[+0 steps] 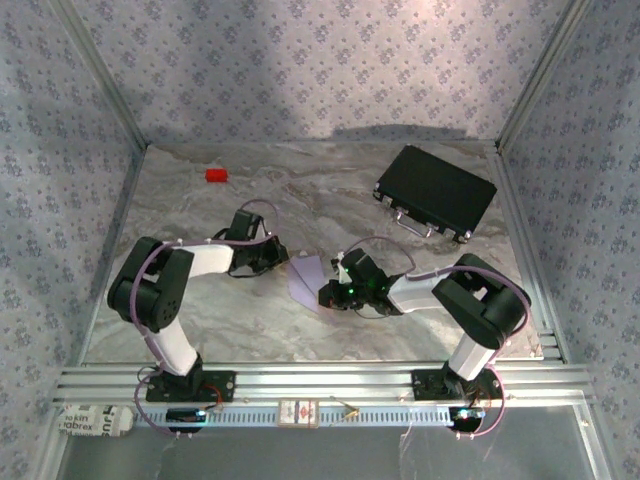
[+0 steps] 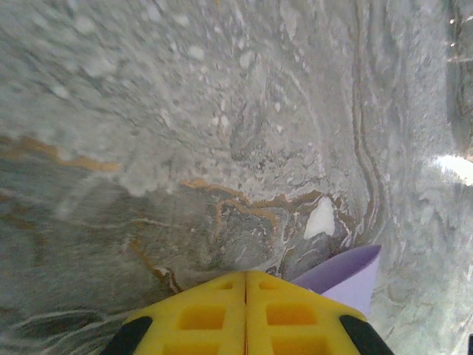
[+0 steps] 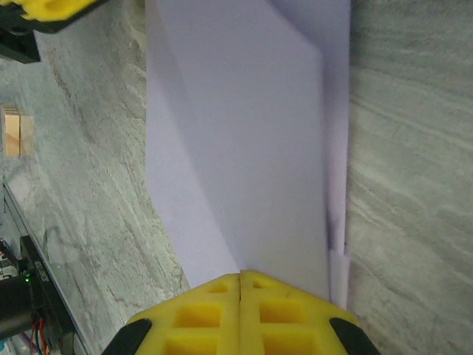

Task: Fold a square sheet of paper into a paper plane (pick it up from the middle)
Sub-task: Fourth fold the wing at the center of the table.

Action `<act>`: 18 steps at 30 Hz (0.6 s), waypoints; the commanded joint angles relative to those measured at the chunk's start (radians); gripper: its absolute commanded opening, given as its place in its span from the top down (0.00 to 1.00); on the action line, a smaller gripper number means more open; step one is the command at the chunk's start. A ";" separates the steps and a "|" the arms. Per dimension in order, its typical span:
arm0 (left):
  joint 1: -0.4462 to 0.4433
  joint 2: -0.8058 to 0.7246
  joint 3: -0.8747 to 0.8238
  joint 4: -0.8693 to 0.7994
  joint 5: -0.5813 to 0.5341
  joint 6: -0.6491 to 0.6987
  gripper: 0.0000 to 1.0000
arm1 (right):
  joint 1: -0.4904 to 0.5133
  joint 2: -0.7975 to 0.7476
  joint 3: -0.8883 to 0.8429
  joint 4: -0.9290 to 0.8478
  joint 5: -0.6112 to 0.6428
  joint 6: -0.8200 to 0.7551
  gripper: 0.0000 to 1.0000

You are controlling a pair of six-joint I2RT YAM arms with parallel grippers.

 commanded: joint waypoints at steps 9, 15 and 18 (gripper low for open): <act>-0.103 -0.153 -0.024 0.047 -0.010 0.011 0.90 | -0.007 0.010 -0.028 -0.146 0.006 -0.022 1.00; -0.172 -0.023 -0.006 0.129 0.065 0.003 0.90 | -0.007 0.011 -0.022 -0.156 0.002 -0.023 1.00; -0.173 0.051 0.007 0.145 0.107 0.001 0.90 | -0.009 0.002 -0.013 -0.165 0.005 -0.022 1.00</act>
